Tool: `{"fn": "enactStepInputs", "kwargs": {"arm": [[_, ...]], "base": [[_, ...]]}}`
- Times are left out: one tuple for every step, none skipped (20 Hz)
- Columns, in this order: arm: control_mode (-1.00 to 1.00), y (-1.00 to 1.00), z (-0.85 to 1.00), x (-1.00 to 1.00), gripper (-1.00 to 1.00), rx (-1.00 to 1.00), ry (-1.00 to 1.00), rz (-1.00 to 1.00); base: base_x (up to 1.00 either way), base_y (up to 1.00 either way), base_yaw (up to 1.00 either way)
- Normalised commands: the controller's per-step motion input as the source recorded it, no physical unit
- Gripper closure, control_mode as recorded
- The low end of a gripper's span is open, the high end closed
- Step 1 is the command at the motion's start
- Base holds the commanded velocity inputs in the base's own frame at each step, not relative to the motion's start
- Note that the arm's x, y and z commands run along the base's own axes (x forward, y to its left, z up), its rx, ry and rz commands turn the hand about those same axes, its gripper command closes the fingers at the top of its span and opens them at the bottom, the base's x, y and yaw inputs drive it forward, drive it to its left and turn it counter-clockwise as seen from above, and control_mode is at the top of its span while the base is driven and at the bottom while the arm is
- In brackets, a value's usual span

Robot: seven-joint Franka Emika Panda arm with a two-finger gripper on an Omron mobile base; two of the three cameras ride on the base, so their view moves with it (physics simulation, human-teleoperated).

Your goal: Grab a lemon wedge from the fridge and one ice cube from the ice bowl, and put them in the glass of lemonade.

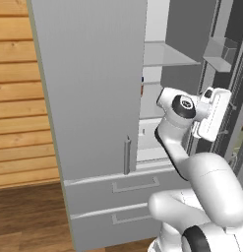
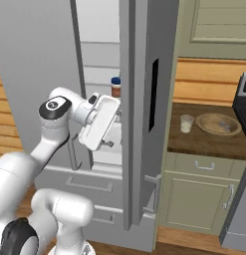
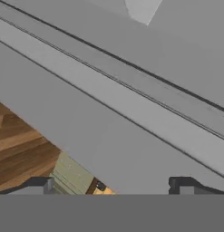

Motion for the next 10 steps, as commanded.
{"fn": "enactStepInputs", "kwargs": {"arm": [[-1.0, -0.23, 0.0, -0.73, -1.0, 0.02, 0.0, 0.0], [-1.0, -0.21, 0.0, -0.63, -1.0, 0.03, 0.0, 0.0], [-1.0, -0.19, 0.16, -0.46, -1.0, 0.03, 0.0, 0.0], [-1.0, -0.14, 0.36, -0.25, -1.0, 0.03, 0.0, 0.0], [-1.0, -0.06, 0.49, 0.0, -1.0, 0.06, 0.0, 0.0], [-1.0, 0.0, 0.5, 0.08, -1.0, 0.07, 0.0, 0.0], [-1.0, -0.02, 0.43, 0.51, -1.0, 0.06, 0.0, 0.05], [-1.0, -0.03, 0.36, 0.72, -1.0, 0.04, 0.0, 0.12], [-1.0, 0.0, 0.4, 0.77, -1.0, 0.05, 0.0, 0.16], [-1.0, 0.0, 0.47, 0.76, -1.0, 0.05, 0.0, 0.17]], "base": [[0.0, 0.0, 0.0], [0.0, 0.0, 0.0], [0.0, 0.0, 0.0], [0.0, 0.0, 0.0], [0.0, 0.0, 0.0], [0.0, 0.0, 0.0], [0.0, 0.0, 0.0], [0.0, 0.0, 0.0], [0.0, 0.0, 0.0], [0.0, 0.0, 0.0]]}}
